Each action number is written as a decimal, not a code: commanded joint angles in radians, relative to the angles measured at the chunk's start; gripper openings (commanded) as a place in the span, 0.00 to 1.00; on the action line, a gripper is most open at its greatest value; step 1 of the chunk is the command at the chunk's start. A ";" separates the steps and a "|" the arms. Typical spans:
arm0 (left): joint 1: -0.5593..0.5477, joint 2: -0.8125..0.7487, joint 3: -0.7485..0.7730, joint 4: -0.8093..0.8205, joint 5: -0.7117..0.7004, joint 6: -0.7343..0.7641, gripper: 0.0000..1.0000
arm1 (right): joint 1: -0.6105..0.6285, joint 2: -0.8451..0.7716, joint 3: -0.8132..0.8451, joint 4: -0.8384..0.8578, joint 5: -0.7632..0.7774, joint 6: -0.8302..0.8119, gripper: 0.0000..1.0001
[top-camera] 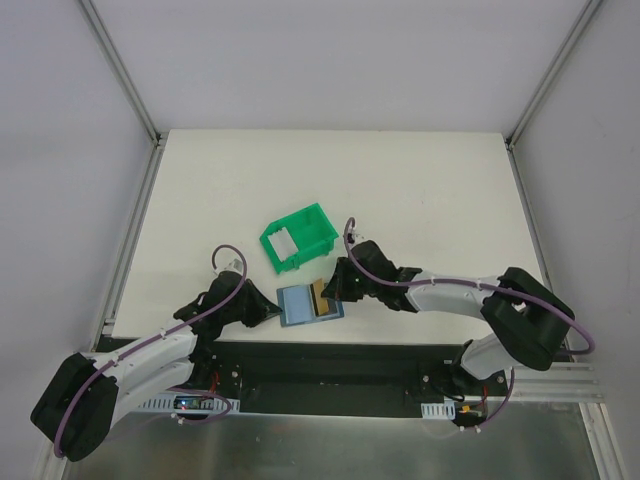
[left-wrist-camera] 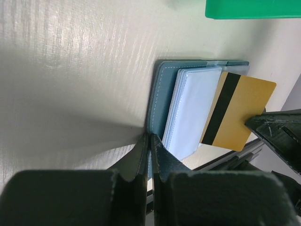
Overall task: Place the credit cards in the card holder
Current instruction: Insert the credit card into the card holder.
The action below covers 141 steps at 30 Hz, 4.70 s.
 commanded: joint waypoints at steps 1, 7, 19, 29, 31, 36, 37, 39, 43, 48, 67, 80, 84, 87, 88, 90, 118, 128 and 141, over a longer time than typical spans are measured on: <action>0.011 -0.004 -0.005 -0.021 0.014 0.027 0.00 | -0.011 0.033 -0.004 0.092 -0.061 0.023 0.00; 0.011 -0.001 -0.001 -0.021 0.012 0.031 0.00 | -0.014 0.064 -0.022 0.149 -0.093 0.059 0.00; 0.011 -0.003 -0.006 -0.022 0.009 0.028 0.00 | -0.044 0.040 -0.068 0.195 -0.104 0.079 0.00; 0.011 0.000 -0.005 -0.019 0.014 0.030 0.00 | -0.044 0.020 -0.081 0.247 -0.111 0.089 0.01; 0.011 -0.001 -0.006 -0.018 0.012 0.027 0.00 | -0.045 0.006 -0.082 0.247 -0.110 0.088 0.00; 0.011 -0.003 -0.003 -0.018 0.012 0.028 0.00 | -0.044 -0.013 -0.091 0.249 -0.093 0.088 0.00; 0.011 0.000 -0.001 -0.018 0.012 0.027 0.00 | -0.044 -0.016 -0.093 0.249 -0.091 0.089 0.00; 0.011 0.002 -0.001 -0.016 0.012 0.028 0.00 | -0.045 -0.008 -0.095 0.249 -0.091 0.089 0.00; 0.011 0.006 0.002 -0.016 0.014 0.031 0.00 | -0.044 0.021 -0.093 0.253 -0.102 0.098 0.00; 0.011 0.008 0.003 -0.016 0.014 0.031 0.00 | -0.045 0.044 -0.095 0.258 -0.101 0.098 0.00; 0.011 0.014 -0.001 -0.012 0.012 0.028 0.00 | -0.045 0.086 -0.122 0.384 -0.142 0.174 0.00; 0.011 0.016 -0.001 -0.010 0.009 0.027 0.00 | -0.047 0.059 -0.137 0.387 -0.142 0.186 0.00; 0.011 0.014 -0.001 -0.010 0.009 0.028 0.00 | -0.047 0.049 -0.148 0.387 -0.137 0.191 0.00; 0.011 0.013 -0.001 -0.010 0.009 0.025 0.00 | -0.044 0.033 -0.157 0.387 -0.130 0.194 0.00; 0.011 0.013 -0.003 -0.010 0.009 0.025 0.00 | -0.044 0.029 -0.160 0.387 -0.127 0.194 0.00; 0.011 0.010 -0.001 -0.012 0.009 0.027 0.00 | -0.045 0.030 -0.162 0.387 -0.128 0.195 0.00; 0.011 0.013 0.002 -0.010 0.015 0.030 0.00 | -0.041 0.122 -0.131 0.430 -0.156 0.197 0.00; 0.011 0.006 -0.003 -0.010 0.012 0.028 0.00 | -0.080 0.032 -0.176 0.408 -0.113 0.166 0.00; 0.011 0.016 0.000 -0.010 0.009 0.030 0.00 | -0.080 0.052 -0.180 0.405 -0.130 0.169 0.00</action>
